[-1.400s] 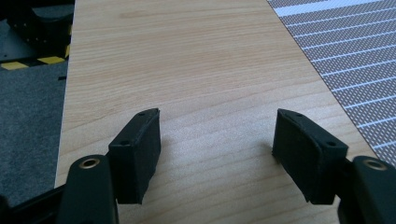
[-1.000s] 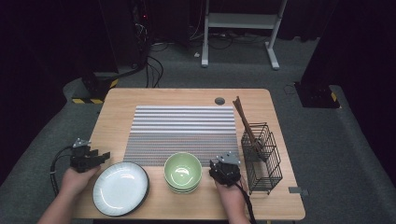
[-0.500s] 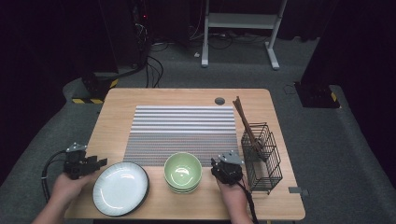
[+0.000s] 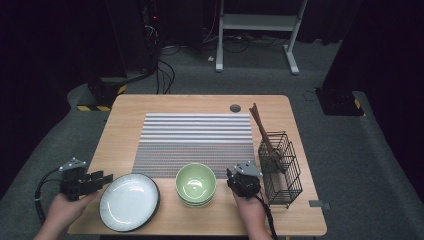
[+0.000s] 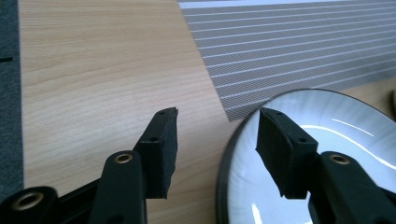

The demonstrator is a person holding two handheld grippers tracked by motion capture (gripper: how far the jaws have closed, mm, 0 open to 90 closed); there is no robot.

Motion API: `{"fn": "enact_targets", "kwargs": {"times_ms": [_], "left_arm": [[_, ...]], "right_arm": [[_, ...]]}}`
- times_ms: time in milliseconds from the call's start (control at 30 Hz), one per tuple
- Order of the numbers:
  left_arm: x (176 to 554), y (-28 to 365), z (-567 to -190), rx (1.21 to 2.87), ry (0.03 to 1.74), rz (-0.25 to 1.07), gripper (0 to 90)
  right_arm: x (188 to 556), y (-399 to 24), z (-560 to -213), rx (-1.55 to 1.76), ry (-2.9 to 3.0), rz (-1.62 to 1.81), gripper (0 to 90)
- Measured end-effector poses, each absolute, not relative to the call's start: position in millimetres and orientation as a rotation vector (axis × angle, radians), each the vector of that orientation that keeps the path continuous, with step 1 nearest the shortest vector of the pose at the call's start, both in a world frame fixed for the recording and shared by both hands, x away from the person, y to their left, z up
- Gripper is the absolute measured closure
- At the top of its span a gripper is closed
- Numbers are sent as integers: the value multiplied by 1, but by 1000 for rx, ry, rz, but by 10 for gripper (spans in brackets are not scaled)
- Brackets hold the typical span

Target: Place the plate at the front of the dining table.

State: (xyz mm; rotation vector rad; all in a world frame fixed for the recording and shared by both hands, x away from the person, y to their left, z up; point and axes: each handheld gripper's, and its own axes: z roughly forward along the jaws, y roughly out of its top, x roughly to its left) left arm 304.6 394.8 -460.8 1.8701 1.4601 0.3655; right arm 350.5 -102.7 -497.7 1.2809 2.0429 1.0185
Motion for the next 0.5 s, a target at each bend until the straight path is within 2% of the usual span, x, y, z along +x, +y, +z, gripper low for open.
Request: {"fn": "enact_targets", "kwargs": {"times_ms": [367,500], "left_arm": [[295,391,-475,1924,1469,362,502],[292,393,-483,1932,1478,353,530]], "right_arm": [[348,-100,-486,1256,2035,1054,603],[350,-100,-482,1270,2023,1068,639]]}}
